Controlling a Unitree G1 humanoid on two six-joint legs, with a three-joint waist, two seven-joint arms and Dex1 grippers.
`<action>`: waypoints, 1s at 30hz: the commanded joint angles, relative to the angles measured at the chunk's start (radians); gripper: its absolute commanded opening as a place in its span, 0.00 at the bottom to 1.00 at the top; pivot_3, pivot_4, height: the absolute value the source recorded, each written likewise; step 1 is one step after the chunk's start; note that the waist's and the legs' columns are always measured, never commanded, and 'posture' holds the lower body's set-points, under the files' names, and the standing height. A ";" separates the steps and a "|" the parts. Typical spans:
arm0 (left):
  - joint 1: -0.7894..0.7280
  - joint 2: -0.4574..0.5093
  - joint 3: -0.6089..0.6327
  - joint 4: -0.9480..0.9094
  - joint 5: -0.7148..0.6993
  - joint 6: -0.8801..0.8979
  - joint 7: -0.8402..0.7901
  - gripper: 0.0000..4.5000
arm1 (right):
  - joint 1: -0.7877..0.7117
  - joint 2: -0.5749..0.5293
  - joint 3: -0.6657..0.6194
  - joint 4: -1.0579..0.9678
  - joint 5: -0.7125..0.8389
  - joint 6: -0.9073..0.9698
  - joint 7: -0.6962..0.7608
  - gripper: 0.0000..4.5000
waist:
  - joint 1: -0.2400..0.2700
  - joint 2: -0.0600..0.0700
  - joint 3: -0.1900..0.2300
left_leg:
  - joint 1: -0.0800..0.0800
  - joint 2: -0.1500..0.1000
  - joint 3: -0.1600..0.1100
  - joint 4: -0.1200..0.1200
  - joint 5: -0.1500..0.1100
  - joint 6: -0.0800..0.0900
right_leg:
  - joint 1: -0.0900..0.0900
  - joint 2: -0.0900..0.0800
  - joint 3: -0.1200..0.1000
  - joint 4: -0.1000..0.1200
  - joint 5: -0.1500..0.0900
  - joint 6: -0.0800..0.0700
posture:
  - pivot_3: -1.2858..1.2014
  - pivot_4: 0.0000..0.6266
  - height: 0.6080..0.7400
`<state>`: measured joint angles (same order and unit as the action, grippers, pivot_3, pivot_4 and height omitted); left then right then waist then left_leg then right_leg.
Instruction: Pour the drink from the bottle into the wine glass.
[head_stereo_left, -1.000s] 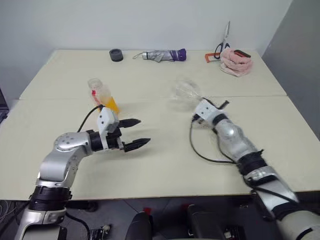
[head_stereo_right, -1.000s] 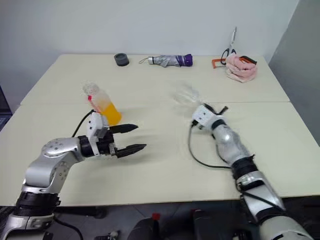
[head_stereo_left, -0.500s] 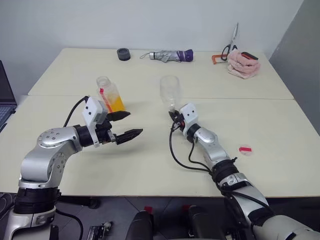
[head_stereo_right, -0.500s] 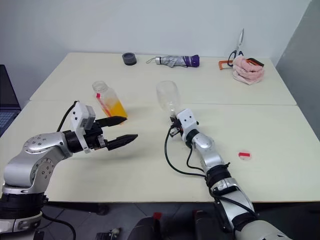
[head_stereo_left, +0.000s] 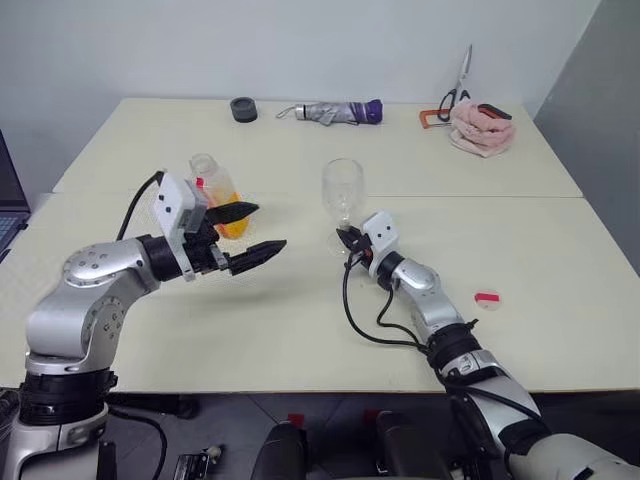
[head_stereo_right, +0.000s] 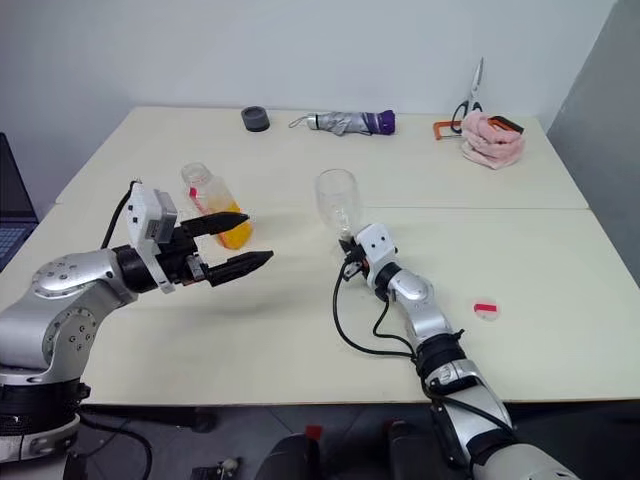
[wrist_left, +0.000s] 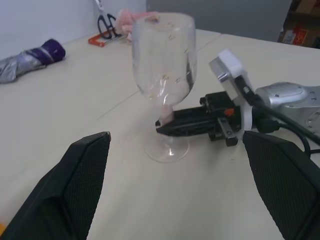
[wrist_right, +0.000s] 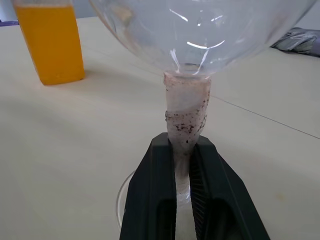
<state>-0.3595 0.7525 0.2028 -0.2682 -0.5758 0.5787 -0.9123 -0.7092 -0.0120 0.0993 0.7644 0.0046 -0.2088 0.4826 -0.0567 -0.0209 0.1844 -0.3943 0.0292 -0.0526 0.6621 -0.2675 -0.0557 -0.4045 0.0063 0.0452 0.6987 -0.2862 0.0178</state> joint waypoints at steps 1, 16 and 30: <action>-0.011 0.022 0.033 -0.043 -0.011 -0.018 0.005 1.00 | -0.004 -0.006 -0.006 0.052 0.003 0.022 0.011 0.02 | -0.001 0.000 0.000 | 0.000 0.000 0.000 0.000 0.000 0.000 | 0.000 0.000 0.000 0.000 0.000 0.000 | 0.52 0.24 1.00; -0.054 0.024 0.045 -0.017 -0.008 -0.055 -0.001 1.00 | -0.013 -0.012 -0.016 0.051 0.028 0.030 0.023 0.32 | 0.000 0.000 0.000 | 0.000 0.000 0.000 0.000 0.000 0.000 | 0.000 0.001 0.000 0.001 0.000 0.000 | 0.52 0.24 1.00; -0.031 0.014 0.044 -0.004 -0.009 -0.089 -0.007 1.00 | 0.054 -0.048 -0.025 -0.056 0.050 0.093 0.054 0.99 | 0.001 0.000 0.000 | -0.001 0.000 0.000 0.000 0.000 0.000 | 0.000 0.000 0.000 0.000 0.000 0.000 | 0.52 0.24 1.00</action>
<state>-0.3930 0.7623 0.2245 -0.2636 -0.5755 0.5124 -0.9169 -0.6773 -0.0435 0.0891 0.7370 0.0453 -0.1316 0.5292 -0.0558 -0.0208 0.1845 -0.3952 0.0291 -0.0528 0.6620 -0.2674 -0.0558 -0.4047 0.0066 0.0451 0.6982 -0.2862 0.0178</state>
